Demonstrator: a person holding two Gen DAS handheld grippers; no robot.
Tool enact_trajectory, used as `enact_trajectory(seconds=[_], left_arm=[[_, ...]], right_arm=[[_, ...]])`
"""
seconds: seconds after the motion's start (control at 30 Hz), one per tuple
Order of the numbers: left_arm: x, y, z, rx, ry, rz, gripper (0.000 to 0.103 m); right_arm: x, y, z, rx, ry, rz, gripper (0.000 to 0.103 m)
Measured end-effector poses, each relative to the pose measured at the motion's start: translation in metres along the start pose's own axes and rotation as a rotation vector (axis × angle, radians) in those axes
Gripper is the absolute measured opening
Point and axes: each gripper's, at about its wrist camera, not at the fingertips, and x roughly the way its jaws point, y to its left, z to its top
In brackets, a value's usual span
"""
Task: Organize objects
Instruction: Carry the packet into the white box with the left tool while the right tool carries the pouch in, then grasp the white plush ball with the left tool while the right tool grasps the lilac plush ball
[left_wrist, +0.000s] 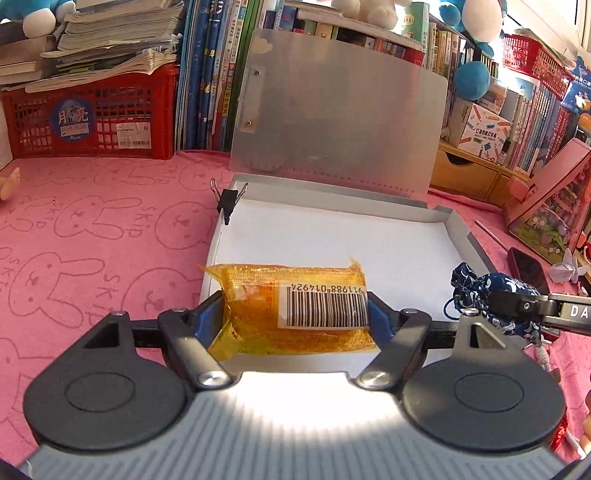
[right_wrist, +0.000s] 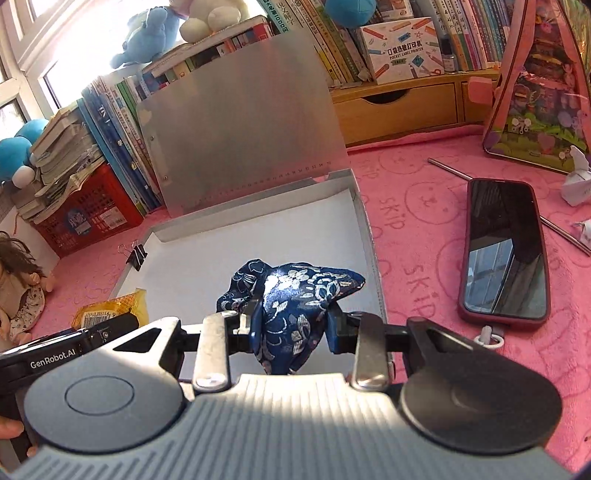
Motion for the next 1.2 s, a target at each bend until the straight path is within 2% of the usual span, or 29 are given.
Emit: enact_trajectory(seconds=[0.2,0.43,0.5,0.57,0.63,0.87,1.07,1.2], left_arm=[[0.014,-0.002,-0.005,0.024,0.020,0.016,0.081],[0.022,-0.006,-0.007,0.042,0.038,0.032,0.081],[0.023,-0.005,-0.006,0.035,0.049,0.023,0.082],[0.022,-0.003,-0.005,0.014,0.055,0.012,0.083],[0.019,0.000,-0.004,-0.005,0.055,-0.006,0.085],[-0.017,0.000,0.000,0.019,-0.020,-0.025,0.094],[-0.061,-0.006,-0.013,0.094,-0.085,-0.023,0.095],[-0.091,-0.005,-0.029,0.076,-0.107,-0.070,0.096]], right_arm=[[0.019,-0.003,-0.007,-0.008,0.042,-0.036,0.037],[0.024,-0.004,-0.009,-0.008,0.049,-0.041,0.039],[0.023,-0.002,-0.010,-0.028,0.042,-0.043,0.044],[0.021,0.001,-0.011,-0.044,0.029,-0.052,0.060],[0.015,0.005,-0.012,-0.060,0.007,-0.056,0.065],[-0.018,0.008,-0.010,-0.082,-0.073,-0.055,0.082],[-0.060,0.004,-0.022,-0.101,-0.153,-0.021,0.087],[-0.085,0.001,-0.039,-0.113,-0.176,0.011,0.088]])
